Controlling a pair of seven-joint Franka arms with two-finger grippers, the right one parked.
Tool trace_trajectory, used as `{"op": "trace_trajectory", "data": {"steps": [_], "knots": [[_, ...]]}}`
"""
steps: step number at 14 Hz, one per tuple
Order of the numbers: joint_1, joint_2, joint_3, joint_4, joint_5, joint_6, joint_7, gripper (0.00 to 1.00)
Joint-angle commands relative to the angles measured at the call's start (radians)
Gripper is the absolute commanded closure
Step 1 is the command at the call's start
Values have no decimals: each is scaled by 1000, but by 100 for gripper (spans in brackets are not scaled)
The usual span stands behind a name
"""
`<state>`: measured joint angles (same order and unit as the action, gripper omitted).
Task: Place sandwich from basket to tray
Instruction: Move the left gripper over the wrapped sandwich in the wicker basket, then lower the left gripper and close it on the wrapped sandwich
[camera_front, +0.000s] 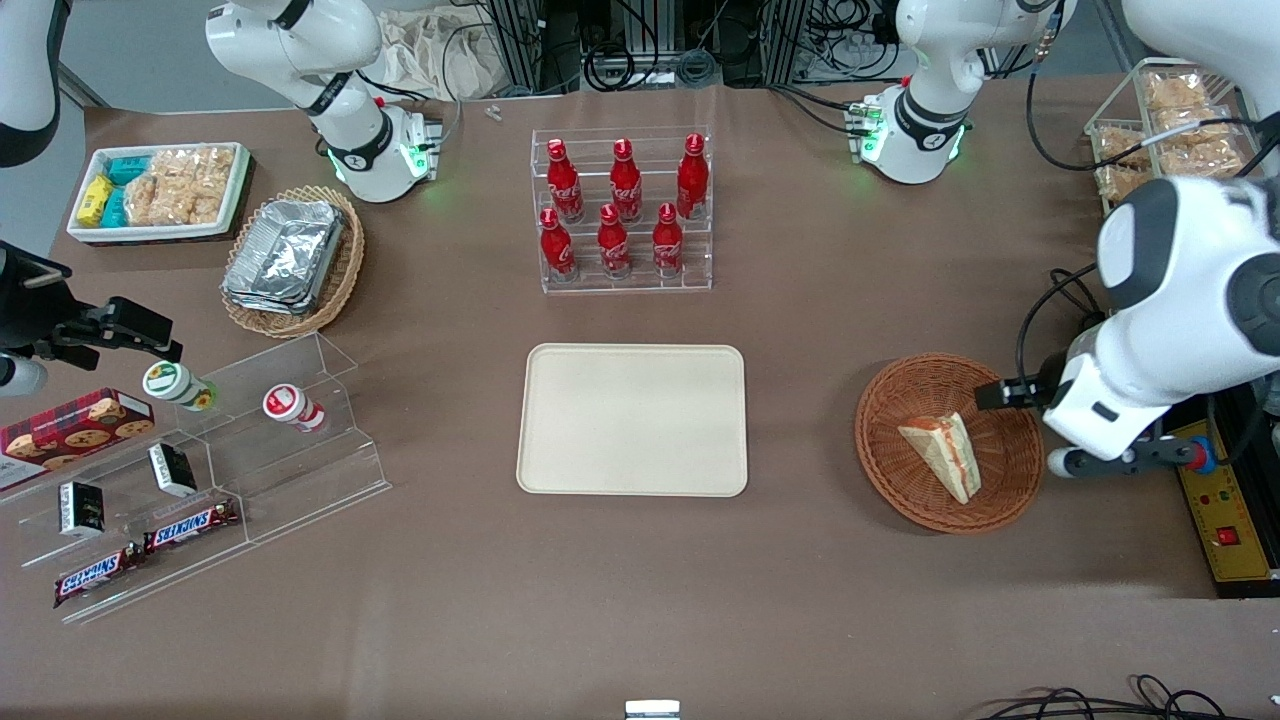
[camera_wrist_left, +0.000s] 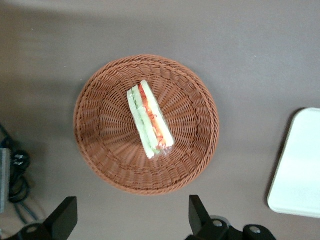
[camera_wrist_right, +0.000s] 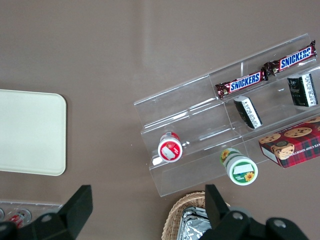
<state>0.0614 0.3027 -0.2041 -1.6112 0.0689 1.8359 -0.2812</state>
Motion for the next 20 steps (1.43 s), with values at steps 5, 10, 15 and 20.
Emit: {"op": "trace_trajectory", "data": {"steps": [5,10,15,20], "knots": [[-18,61,3,-138,8,201,-211,0],[-37,144,3,-138,87,255,-369,0],[-37,179,6,-141,91,269,-372,0],[-34,216,11,-139,91,293,-372,0]]}}
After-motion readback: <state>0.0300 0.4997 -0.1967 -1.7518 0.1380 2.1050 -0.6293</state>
